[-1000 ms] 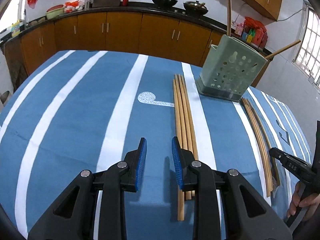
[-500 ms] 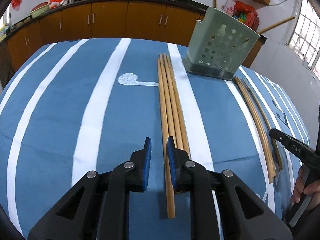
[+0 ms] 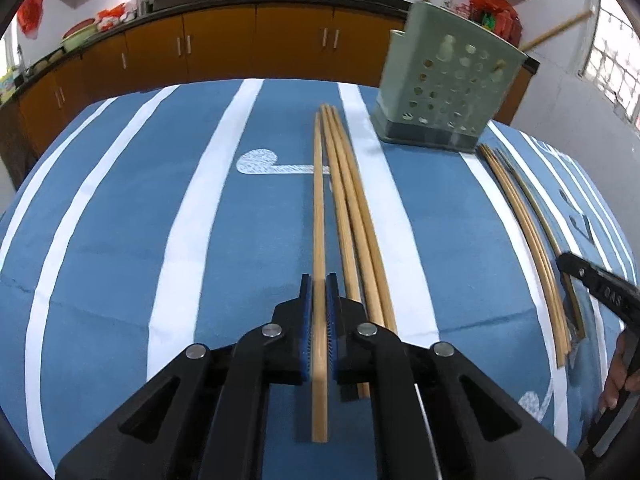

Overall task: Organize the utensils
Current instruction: 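Grasp another chopstick with the right tool while the left tool grasps one too, then lift both chopsticks upright and carry them over the green holder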

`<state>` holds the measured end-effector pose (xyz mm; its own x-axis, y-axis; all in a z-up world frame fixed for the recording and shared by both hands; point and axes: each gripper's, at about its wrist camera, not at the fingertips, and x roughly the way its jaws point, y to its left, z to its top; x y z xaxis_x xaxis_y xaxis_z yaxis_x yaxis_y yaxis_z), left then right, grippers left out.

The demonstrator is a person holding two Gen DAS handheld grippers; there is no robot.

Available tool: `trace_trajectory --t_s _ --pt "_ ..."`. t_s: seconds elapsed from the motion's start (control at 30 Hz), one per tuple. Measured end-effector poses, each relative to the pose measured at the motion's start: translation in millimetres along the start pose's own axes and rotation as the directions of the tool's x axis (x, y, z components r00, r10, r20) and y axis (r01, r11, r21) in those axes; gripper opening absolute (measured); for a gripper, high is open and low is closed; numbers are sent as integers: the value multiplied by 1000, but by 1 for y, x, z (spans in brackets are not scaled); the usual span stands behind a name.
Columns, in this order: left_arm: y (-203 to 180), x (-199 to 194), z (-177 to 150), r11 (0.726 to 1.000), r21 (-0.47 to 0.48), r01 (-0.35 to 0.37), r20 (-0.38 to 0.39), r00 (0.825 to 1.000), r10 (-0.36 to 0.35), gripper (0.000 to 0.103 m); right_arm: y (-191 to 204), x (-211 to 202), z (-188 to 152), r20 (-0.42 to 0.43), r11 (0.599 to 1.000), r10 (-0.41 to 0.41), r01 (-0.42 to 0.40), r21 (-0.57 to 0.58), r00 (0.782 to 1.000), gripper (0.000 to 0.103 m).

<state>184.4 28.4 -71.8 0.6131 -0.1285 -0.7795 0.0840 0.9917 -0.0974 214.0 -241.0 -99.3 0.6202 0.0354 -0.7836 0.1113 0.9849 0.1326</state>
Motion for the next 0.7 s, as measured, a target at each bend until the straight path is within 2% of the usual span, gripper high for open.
trace_trajectory --t_s 0.17,0.33,0.47,0.7 --pt "18 7 12 998 -50 -34 7 999 35 7 -7 3 7 10 1000 -10 10 18 1000 8" --pt "27 9 13 997 -74 -15 29 999 17 8 -16 7 11 35 999 -31 29 38 999 8" --pt "29 9 13 996 -93 4 32 1000 -1 8 -11 8 11 46 998 -59 59 8 997 8" --pt "29 9 12 995 -103 12 33 999 -8 8 -11 9 10 48 999 -52 51 15 997 8"
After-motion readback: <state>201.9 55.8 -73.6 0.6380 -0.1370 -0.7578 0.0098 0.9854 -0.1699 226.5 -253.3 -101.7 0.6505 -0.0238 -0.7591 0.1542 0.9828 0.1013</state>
